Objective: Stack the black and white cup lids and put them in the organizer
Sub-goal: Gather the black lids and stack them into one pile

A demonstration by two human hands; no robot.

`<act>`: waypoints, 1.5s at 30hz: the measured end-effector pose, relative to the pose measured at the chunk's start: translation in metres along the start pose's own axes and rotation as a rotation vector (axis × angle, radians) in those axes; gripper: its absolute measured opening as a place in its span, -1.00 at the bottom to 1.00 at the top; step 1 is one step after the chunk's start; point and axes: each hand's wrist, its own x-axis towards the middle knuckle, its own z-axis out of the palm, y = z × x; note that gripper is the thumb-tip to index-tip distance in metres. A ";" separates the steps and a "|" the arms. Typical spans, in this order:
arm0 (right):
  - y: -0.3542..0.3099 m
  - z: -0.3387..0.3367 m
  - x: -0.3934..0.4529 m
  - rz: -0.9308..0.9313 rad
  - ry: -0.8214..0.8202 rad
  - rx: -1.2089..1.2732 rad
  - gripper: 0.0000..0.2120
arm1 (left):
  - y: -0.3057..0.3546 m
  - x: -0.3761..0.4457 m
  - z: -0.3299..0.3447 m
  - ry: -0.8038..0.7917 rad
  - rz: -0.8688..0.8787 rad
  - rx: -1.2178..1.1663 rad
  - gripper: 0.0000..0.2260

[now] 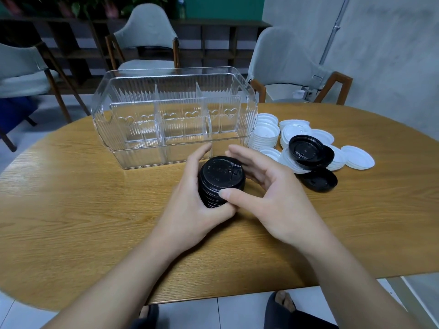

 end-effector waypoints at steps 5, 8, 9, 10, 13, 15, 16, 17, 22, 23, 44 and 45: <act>-0.001 -0.008 -0.004 0.001 0.009 -0.010 -0.24 | 0.003 0.000 -0.003 0.026 0.120 0.027 -0.03; 0.000 -0.024 -0.003 -0.024 0.206 -0.192 -0.51 | 0.008 0.000 -0.004 0.053 0.236 0.098 -0.18; 0.004 -0.032 -0.002 -0.042 0.290 -0.312 -0.57 | 0.009 0.000 -0.003 0.058 0.253 0.111 -0.25; 0.009 -0.040 -0.001 -0.065 0.360 -0.446 -0.60 | 0.009 0.000 -0.002 0.062 0.254 0.115 -0.32; 0.031 -0.061 0.001 -0.098 0.454 -0.775 -0.64 | 0.008 0.001 0.002 0.060 0.233 0.113 -0.43; 0.040 -0.072 0.002 -0.050 0.478 -0.861 -0.67 | 0.007 0.001 0.003 0.057 0.232 0.113 -0.47; 0.042 -0.076 0.002 -0.023 0.490 -0.884 -0.67 | 0.007 0.001 0.004 0.058 0.234 0.114 -0.48; 0.045 -0.079 0.002 -0.002 0.499 -0.900 -0.66 | 0.006 0.001 0.004 0.061 0.234 0.114 -0.49; 0.055 -0.086 0.004 0.030 0.473 -0.866 -0.61 | 0.006 0.002 0.006 0.063 0.229 0.115 -0.49; 0.055 -0.085 0.004 0.037 0.467 -0.851 -0.61 | 0.006 0.003 0.006 0.063 0.233 0.117 -0.50; 0.044 -0.034 -0.010 -0.168 0.314 -0.681 -0.90 | 0.005 0.003 0.005 0.072 0.248 0.135 -0.50; 0.044 -0.034 -0.010 -0.164 0.319 -0.676 -0.89 | 0.005 0.003 0.005 0.073 0.247 0.135 -0.49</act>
